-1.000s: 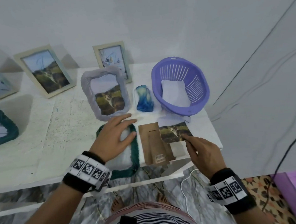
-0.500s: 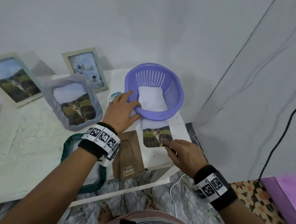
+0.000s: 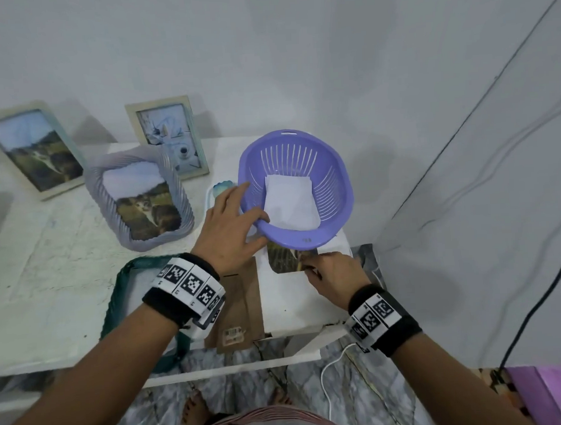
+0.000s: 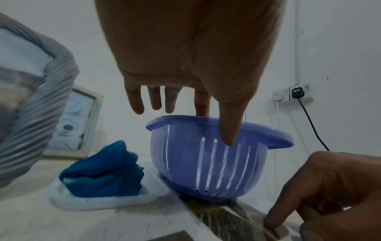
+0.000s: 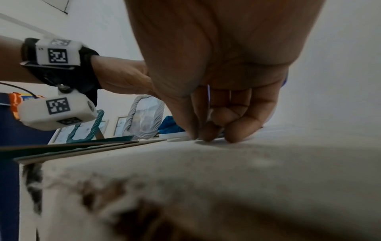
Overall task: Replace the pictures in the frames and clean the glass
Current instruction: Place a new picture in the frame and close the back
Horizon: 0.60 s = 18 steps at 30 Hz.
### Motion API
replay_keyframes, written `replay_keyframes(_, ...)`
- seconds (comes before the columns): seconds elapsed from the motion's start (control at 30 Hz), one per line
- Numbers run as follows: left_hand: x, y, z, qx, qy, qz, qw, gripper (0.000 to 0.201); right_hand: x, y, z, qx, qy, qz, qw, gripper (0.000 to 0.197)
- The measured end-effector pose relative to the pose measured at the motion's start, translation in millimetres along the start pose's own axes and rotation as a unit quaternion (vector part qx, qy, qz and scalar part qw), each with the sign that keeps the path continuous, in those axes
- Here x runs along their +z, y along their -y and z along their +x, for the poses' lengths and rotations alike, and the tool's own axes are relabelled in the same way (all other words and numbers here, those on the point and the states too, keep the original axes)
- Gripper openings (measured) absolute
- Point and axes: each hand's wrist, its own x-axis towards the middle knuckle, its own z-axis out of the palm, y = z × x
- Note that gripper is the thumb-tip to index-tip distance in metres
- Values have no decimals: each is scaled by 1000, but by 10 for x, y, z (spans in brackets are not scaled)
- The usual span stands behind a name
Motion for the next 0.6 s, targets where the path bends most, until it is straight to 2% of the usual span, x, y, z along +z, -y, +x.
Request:
replay_keyframes(0.17,51,54,-47,-9,11,-13,1000,32,-59,-37,-150,-29,2,35,999,30)
replay_keyframes(0.33,42,69,-82,12,14,-29,999,53,-534,-116,-331,-21,-118,82,989,24)
replay_keyframes(0.47,33,49,-113,8,14,-57,998,61,-1141,-42,-64,-28,-175,76,981,20)
replay_keyframes(0.53,43,52,-115,9,13,-68,998,59,-1370,43,231,-40,-161,61,984,19)
replay_keyframes(0.6,67,65,-111,9,12,-72,997,58,-1478,94,606,-42,-102,10,994,25)
